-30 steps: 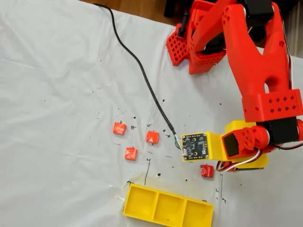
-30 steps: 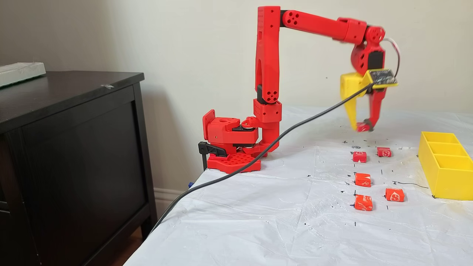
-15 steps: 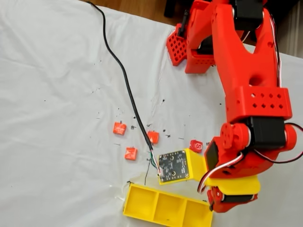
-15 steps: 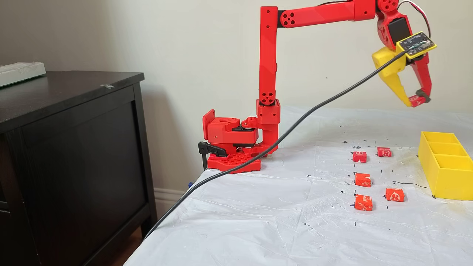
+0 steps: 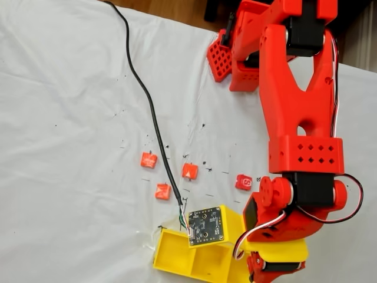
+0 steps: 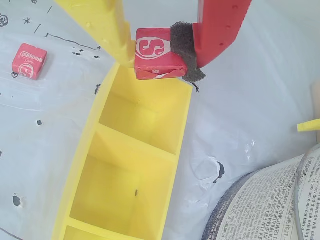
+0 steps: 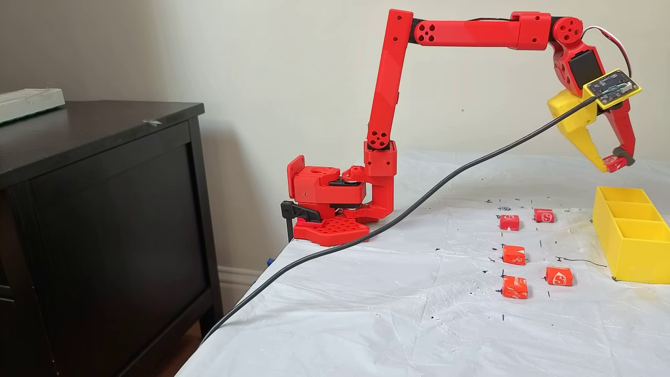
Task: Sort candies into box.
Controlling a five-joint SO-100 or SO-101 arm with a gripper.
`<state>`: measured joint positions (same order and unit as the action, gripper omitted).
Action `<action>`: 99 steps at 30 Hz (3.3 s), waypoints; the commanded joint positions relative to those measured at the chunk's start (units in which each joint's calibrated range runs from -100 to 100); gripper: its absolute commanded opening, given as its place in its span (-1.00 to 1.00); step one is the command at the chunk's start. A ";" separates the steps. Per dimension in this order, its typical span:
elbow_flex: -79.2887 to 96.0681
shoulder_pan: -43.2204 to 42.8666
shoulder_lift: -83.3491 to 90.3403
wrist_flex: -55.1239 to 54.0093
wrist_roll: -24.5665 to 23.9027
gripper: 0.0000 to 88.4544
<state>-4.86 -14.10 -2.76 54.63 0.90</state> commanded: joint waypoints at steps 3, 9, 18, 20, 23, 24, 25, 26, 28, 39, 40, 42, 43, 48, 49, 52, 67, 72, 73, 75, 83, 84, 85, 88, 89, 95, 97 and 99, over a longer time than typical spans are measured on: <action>-6.66 0.24 -0.13 -1.79 0.00 -1.00; -7.02 0.60 -2.16 -3.75 -0.15 -1.00; -7.20 0.97 -2.50 -4.32 -0.20 -0.90; -7.30 1.06 -2.67 -4.32 -0.34 -0.70; -7.48 1.15 -2.67 -4.00 -0.49 -0.44; -7.57 1.15 -2.67 -3.91 -0.68 -0.38; -7.66 1.24 -2.67 -3.59 -0.73 -0.33; -7.84 1.24 -2.67 -3.34 -0.78 -0.28; -8.02 1.24 -2.50 -2.85 -0.93 -0.17; -8.11 1.15 0.72 0.67 -1.76 -0.72; -7.84 1.15 1.32 1.08 -1.90 -0.89; -7.66 0.97 2.67 2.63 -2.34 -0.96; -7.48 0.88 3.27 3.45 -2.44 -0.97; -5.66 -0.21 6.32 8.28 -2.39 -0.98; -3.29 -0.94 7.51 9.59 -2.15 -0.98; 1.08 -2.11 9.03 10.82 -2.00 -0.97; 14.46 -5.10 7.59 5.99 -3.71 -0.43; 16.10 -5.83 6.49 4.60 -3.76 -0.36; 17.10 -6.01 6.40 3.78 -3.71 -0.36; 18.56 -6.28 6.07 2.55 -3.66 -0.36; 20.74 -6.73 6.32 2.14 -3.71 -0.37; 21.11 -6.73 6.15 1.73 -3.71 -0.38; 21.47 -6.82 5.90 1.24 -3.71 -0.38; 21.84 -6.73 4.11 0.18 -3.76 -0.38; 21.84 -6.64 3.78 -0.07 -3.76 -0.38; 21.84 -6.10 2.84 -0.64 -3.81 -0.38; 21.93 -5.92 2.59 -0.97 -3.71 -0.39; 22.02 -5.92 2.08 -1.30 -3.66 -0.39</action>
<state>17.99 -20.36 -1.32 54.55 -2.86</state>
